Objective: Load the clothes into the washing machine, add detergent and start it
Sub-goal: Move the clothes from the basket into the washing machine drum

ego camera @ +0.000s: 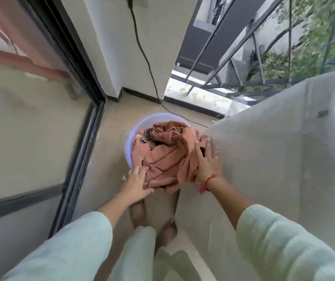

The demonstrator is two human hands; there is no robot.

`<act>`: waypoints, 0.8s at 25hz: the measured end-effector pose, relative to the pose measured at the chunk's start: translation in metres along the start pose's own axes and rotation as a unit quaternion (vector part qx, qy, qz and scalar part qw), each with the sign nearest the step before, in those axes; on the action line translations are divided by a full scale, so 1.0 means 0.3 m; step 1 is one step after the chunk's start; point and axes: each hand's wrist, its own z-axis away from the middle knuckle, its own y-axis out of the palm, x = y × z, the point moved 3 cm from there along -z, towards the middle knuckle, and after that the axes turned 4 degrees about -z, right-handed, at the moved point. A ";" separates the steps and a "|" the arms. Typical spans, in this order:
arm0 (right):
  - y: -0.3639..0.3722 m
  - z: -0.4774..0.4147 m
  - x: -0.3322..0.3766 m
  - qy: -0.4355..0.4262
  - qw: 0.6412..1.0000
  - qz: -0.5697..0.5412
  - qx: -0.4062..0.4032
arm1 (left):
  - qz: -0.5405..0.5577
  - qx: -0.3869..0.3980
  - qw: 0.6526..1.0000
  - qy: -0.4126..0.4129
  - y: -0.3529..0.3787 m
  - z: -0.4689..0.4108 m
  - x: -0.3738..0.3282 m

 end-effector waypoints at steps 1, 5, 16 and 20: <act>0.039 -0.039 -0.011 0.003 1.000 0.026 -0.001 | 0.023 0.008 1.000 0.013 0.040 -0.052 -0.030; 0.161 -0.147 -0.024 0.004 0.999 0.053 -0.002 | 0.126 0.051 0.991 0.018 0.160 -0.224 -0.156; 0.174 -0.084 -0.059 0.006 0.975 -0.170 -0.143 | 0.003 0.106 0.994 0.030 0.246 -0.274 0.030; 0.109 -0.012 0.002 -0.033 0.935 -0.303 -0.180 | 0.190 -0.007 0.981 0.032 0.102 -0.240 0.076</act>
